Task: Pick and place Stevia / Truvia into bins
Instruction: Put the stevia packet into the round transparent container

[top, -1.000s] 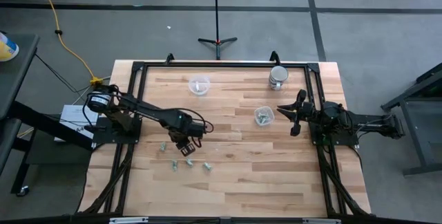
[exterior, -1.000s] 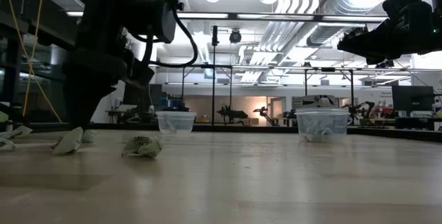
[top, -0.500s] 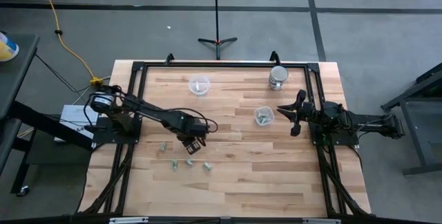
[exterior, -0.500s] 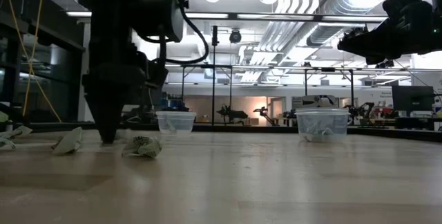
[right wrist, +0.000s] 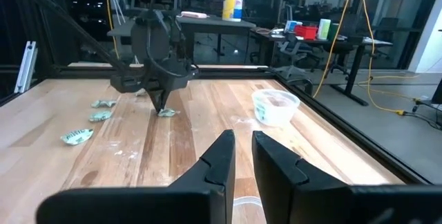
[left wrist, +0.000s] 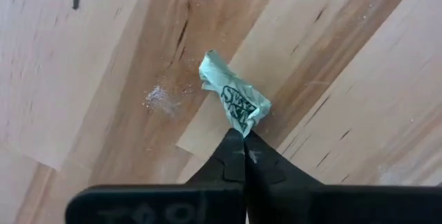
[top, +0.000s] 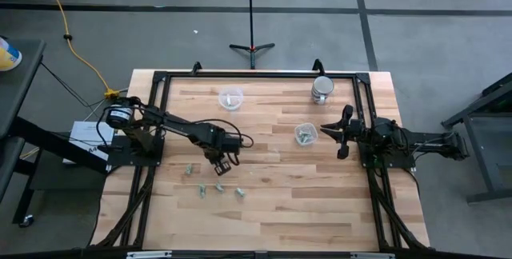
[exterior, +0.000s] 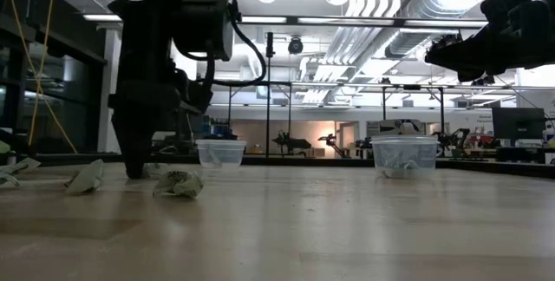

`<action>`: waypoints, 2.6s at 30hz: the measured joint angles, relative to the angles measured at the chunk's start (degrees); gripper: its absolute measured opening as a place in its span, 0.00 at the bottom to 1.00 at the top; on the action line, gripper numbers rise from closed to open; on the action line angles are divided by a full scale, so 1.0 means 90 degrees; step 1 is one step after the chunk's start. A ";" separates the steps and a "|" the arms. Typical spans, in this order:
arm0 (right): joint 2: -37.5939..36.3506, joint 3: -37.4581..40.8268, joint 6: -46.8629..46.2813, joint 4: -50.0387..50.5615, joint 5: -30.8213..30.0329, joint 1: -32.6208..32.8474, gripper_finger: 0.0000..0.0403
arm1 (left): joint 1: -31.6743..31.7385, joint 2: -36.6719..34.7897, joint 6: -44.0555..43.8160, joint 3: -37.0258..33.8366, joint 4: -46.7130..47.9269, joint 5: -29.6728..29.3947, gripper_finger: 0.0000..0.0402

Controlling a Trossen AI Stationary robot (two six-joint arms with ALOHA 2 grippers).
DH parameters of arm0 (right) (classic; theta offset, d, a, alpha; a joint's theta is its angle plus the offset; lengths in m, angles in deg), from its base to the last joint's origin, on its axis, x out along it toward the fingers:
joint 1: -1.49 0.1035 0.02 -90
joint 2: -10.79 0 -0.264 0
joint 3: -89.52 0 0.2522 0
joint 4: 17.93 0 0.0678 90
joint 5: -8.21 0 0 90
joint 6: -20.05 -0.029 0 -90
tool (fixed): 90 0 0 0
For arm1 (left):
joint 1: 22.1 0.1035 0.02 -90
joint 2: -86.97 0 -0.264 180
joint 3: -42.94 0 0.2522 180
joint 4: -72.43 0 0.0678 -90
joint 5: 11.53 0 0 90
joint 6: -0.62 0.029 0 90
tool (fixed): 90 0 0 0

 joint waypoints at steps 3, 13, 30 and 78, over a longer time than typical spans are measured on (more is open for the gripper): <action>0.0000 0.0000 0.0005 0.0000 0.0000 0.0000 0.10 | 0.0000 -0.0048 0.0324 0.0204 0.0276 -0.0126 0.08; 0.0000 0.0000 0.0018 -0.0004 -0.0016 0.0000 0.09 | 0.1268 -0.0477 0.1984 0.1553 0.0733 -0.1859 0.06; -0.0002 0.0000 0.0020 -0.0002 -0.0027 0.0000 0.09 | 0.3662 -0.0410 0.3820 0.2035 0.0275 -0.0696 0.36; -0.0002 0.0000 -0.0167 0.0061 0.0434 -0.0002 0.11 | -0.0625 -0.0593 -0.2008 -0.1170 0.1105 0.2200 0.83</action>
